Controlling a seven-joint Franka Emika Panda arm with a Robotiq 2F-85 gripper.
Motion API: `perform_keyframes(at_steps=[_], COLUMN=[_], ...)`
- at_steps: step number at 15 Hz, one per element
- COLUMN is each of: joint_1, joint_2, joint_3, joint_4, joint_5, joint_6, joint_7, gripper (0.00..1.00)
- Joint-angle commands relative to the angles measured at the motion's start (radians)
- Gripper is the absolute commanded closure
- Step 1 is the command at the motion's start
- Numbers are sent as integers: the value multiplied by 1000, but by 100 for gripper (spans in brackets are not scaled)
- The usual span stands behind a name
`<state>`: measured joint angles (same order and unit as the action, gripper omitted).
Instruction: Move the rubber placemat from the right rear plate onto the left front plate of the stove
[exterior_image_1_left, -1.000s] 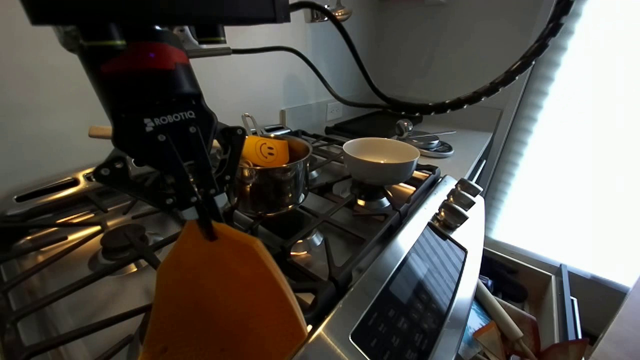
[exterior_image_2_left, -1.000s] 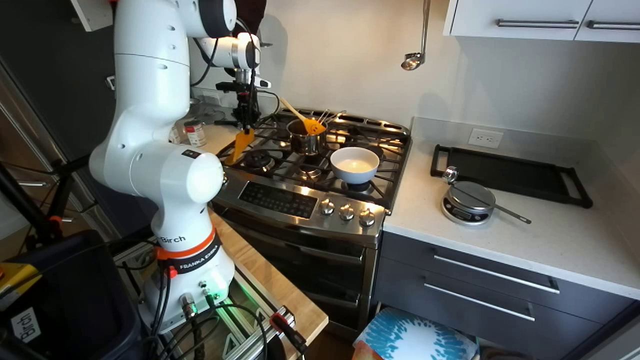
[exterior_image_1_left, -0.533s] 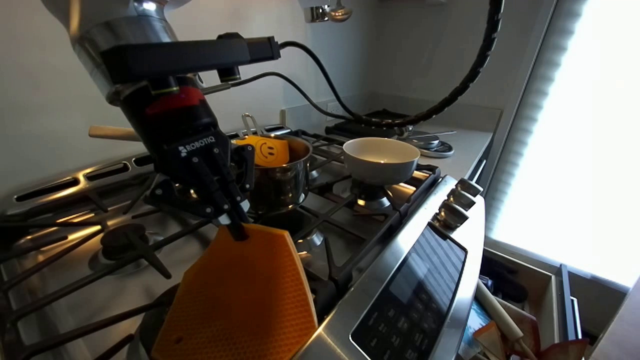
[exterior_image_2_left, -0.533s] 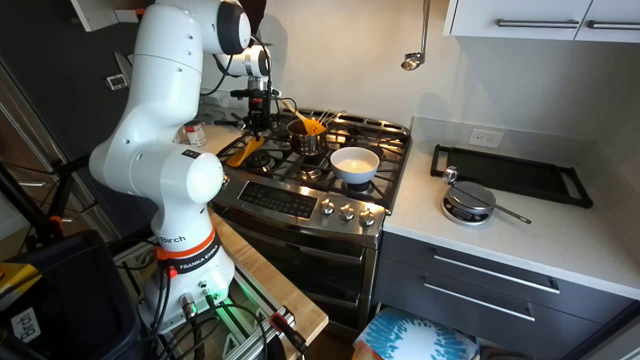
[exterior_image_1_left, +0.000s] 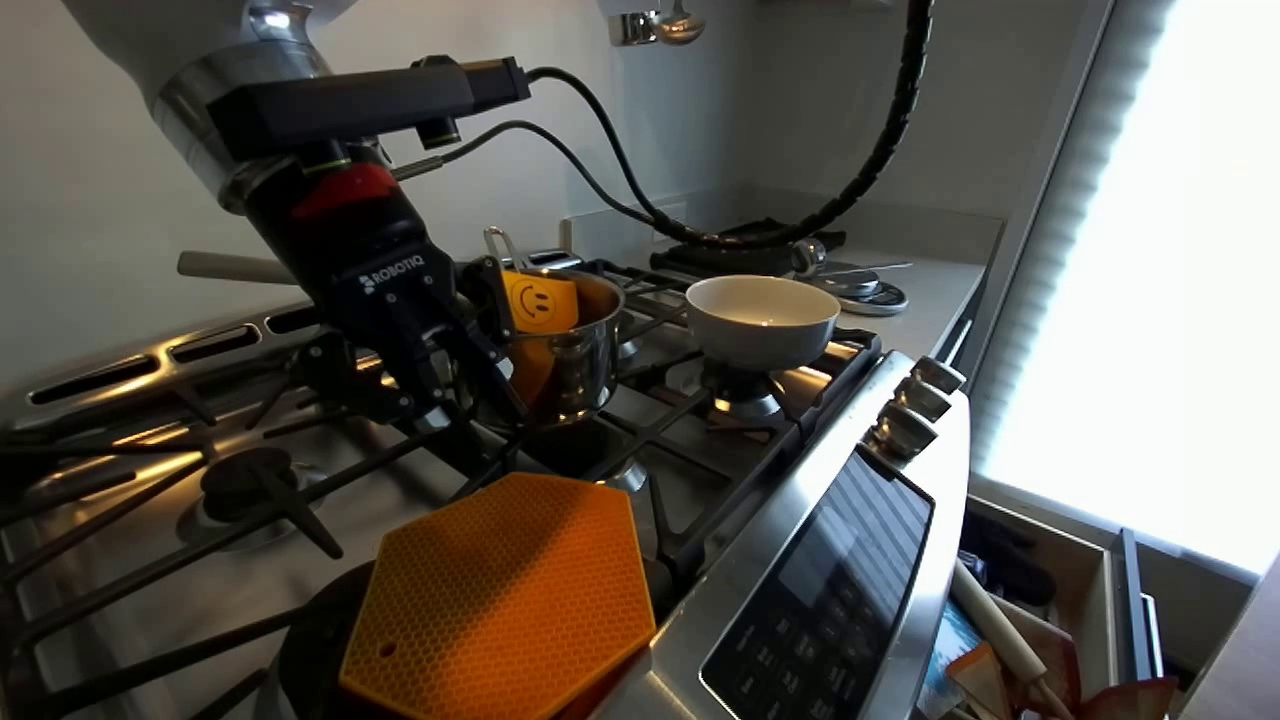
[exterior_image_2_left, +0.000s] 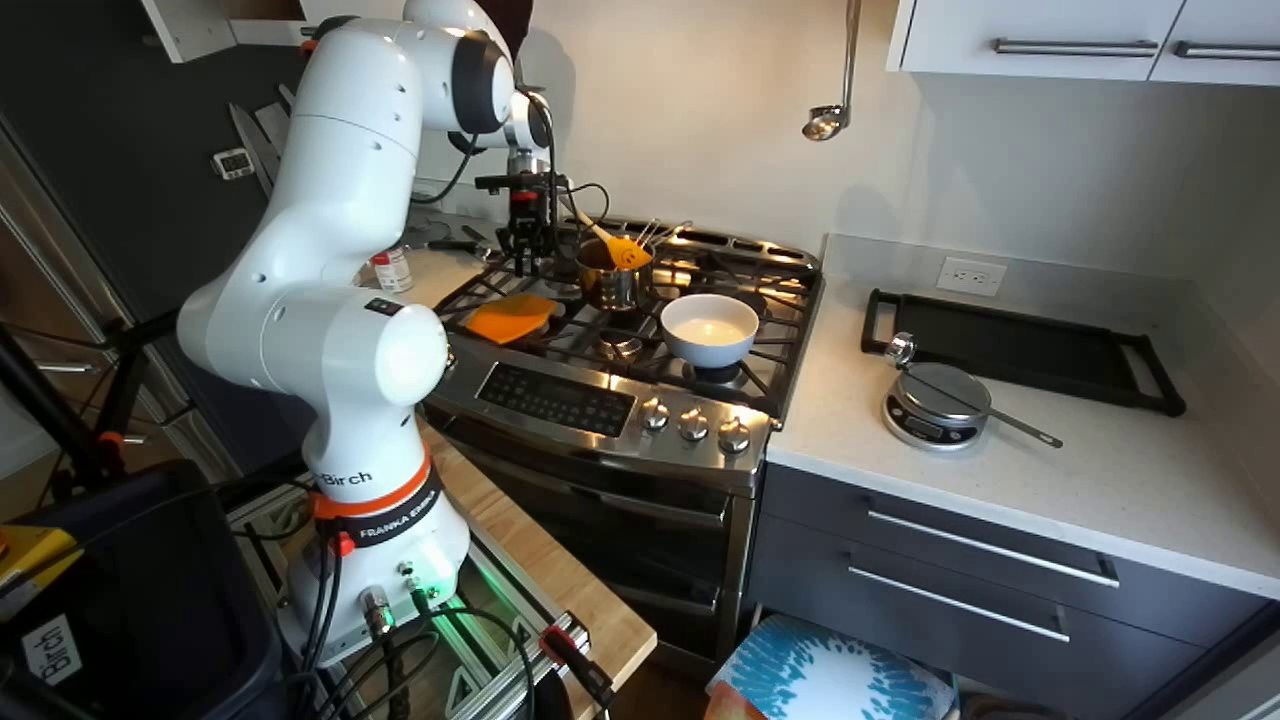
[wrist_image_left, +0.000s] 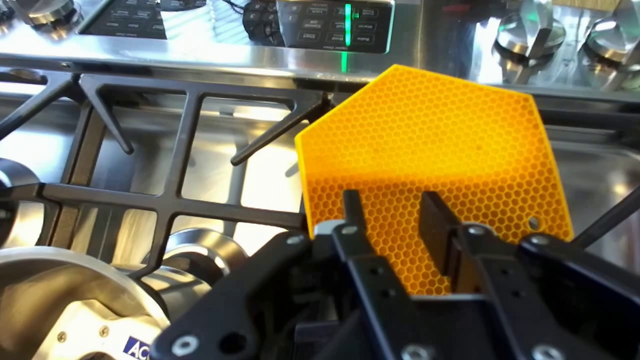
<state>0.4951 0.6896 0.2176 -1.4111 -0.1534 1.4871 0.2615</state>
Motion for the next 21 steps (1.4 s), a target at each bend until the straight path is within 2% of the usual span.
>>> perform_keyframes(at_steps=[1, 5, 8, 9, 13, 14, 17, 21], joint_1=[10, 5, 49, 33, 46, 49, 50, 95], joint_2=[36, 13, -39, -1, -9, -29, -164, -278], joint_3=[-1, 56, 79, 60, 58, 49, 77, 73], joint_4=[75, 101, 93, 113, 116, 83, -127, -297], joint_5=[21, 144, 154, 153, 150, 170, 261, 368], joint_6=[-77, -99, -75, -75, -75, -92, 28, 124], joint_7=[-12, -73, -64, -61, -57, 11, 195, 436], gripper=[32, 1, 0, 0, 0, 0, 0, 0])
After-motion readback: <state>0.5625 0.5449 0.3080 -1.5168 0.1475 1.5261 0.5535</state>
